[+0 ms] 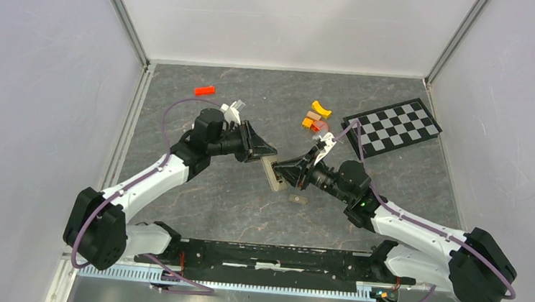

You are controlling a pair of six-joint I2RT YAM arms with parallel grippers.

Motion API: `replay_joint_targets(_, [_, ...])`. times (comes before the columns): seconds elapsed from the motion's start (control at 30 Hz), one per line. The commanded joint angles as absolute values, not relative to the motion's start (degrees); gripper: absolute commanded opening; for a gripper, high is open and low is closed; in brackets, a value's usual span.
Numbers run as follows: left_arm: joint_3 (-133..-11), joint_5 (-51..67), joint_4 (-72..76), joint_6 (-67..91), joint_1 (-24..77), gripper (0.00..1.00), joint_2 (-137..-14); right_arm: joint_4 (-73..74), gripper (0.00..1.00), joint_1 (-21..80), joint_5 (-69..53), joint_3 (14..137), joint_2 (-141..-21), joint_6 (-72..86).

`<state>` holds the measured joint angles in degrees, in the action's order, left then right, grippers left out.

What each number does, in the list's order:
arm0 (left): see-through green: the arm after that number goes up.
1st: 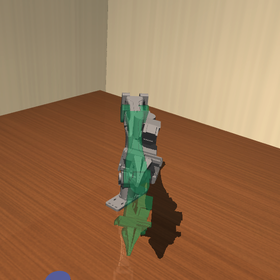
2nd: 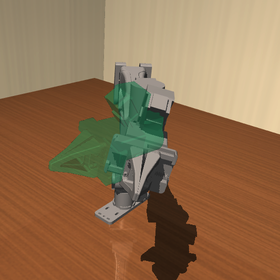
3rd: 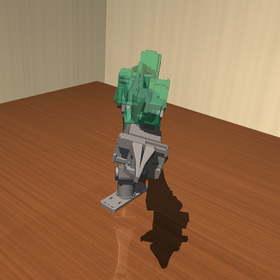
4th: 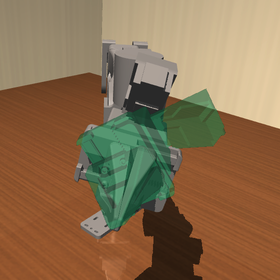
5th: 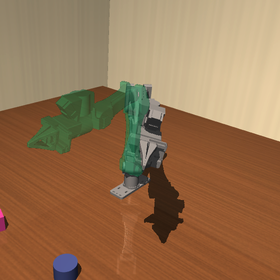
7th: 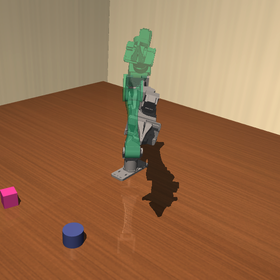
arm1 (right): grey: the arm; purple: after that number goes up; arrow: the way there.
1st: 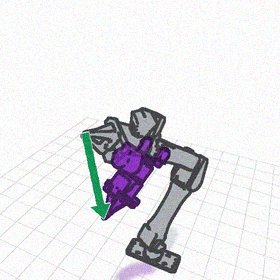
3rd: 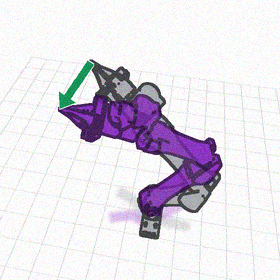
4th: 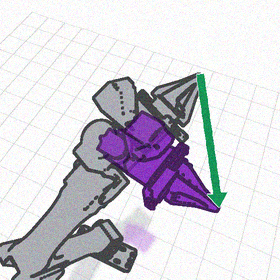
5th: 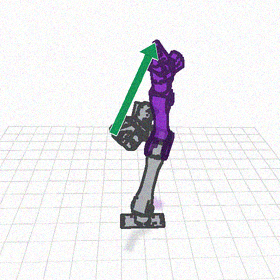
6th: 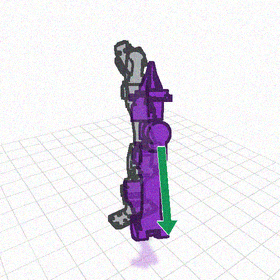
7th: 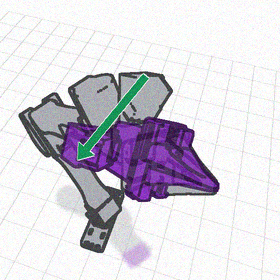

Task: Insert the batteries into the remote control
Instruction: Load the battery into the remote control.

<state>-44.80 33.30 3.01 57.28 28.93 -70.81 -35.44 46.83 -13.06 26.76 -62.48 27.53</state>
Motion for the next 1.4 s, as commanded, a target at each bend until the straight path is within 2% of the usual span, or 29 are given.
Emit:
replay_joint_targets(0.0, [-47.8, 34.82, 3.66, 58.18, 28.48, 0.02, -71.37, -34.95, 0.3, 46.76, -13.29, 26.93, -61.15, 25.7])
replay_joint_targets(0.17, [-48.33, 33.16, 1.46, 55.48, 28.3, 0.02, -71.63, -32.13, 0.35, 46.58, -12.83, 29.22, -60.58, 27.82])
replay_joint_targets(0.23, [-48.34, 32.47, 0.86, 54.33, 28.31, 0.02, -71.55, -30.48, 0.45, 46.4, -12.53, 30.32, -60.18, 29.85])
replay_joint_targets(0.33, [-48.08, 31.59, 0.48, 52.74, 28.13, 0.02, -71.38, -29.57, 0.68, 46.33, -16.81, 32.15, -59.83, 32.34])
replay_joint_targets(0.47, [-47.81, 31.0, 0.36, 51.12, 27.63, 0.02, -70.15, -26.86, 0.85, 46.32, -14.97, 32.89, -57.96, 38.76])
replay_joint_targets(0.6, [-47.9, 31.14, 0.38, 50.45, 27.25, 0.02, -69.17, -19.24, 0.97, 46.32, -8.64, 32.96, -55.48, 44.53])
replay_joint_targets(0.77, [-47.48, 31.56, 2.31, 49.88, 27.14, 0.02, -67.78, -18.2, 0.98, 46.32, -6.92, 30.01, -54.72, 59.77])
replay_joint_targets(0.9, [-47.31, 31.31, 4.6, 51.07, 26.94, 0.02, -66.65, -27.55, 0.98, 47.14, -8.44, 25.72, -54.19, 72.68])
replay_joint_targets(1.37, [-44.3, 27.77, 14.76, 60.02, 26.21, 0.02, -65.12, -20.65, 0.98, 47.81, -0.42, 27.73, -52.95, 83.15])
